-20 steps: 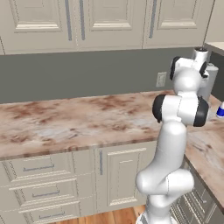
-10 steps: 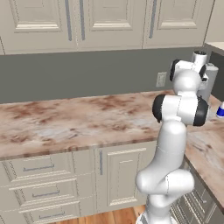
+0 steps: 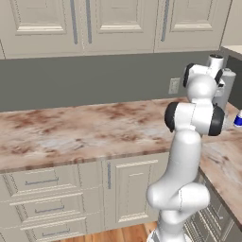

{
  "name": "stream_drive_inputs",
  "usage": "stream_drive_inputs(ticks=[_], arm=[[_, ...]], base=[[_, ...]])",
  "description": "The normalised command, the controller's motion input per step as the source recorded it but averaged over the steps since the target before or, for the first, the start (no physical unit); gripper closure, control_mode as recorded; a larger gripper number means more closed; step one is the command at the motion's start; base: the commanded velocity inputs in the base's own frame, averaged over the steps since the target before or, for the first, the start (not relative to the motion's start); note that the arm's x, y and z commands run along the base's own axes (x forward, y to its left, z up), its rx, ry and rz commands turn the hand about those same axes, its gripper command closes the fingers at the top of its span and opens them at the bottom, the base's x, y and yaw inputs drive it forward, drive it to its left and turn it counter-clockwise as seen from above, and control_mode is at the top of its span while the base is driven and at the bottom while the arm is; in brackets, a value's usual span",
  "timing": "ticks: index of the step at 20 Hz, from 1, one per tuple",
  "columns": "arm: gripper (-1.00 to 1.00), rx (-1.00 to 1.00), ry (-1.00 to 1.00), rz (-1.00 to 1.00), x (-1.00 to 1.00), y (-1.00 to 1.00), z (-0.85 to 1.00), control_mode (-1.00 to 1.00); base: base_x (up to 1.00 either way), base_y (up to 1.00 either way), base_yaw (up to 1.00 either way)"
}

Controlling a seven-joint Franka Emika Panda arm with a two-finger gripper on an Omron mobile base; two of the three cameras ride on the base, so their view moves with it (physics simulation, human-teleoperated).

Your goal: Place the drinks on the dining counter in a tight cluster.

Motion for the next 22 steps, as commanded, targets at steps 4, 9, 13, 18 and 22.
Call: stream_drive_inputs(ticks=[4, 9, 13, 18, 22], arm=[[1.0, 0.0, -0.06, 0.0, -0.52, 0.06, 0.0, -1.0], [1.0, 0.0, -0.13, 0.0, -0.96, 0.33, 0.09, -1.0], [1.0, 0.0, -0.09, 0.0, -0.8, 0.8, 0.13, -1.0], [1.0, 0.0, 0.0, 0.0, -0.61, 1.0, 0.11, -1.0], [1.0, -0.02, 0.0, 0.0, -0.69, 1.0, 0.21, -1.0]], base=[[0.0, 0.0, 0.0], [0.0, 0.0, 0.0], [0.0, 0.0, 0.0], [0.0, 0.0, 0.0], [0.0, 0.0, 0.0]])
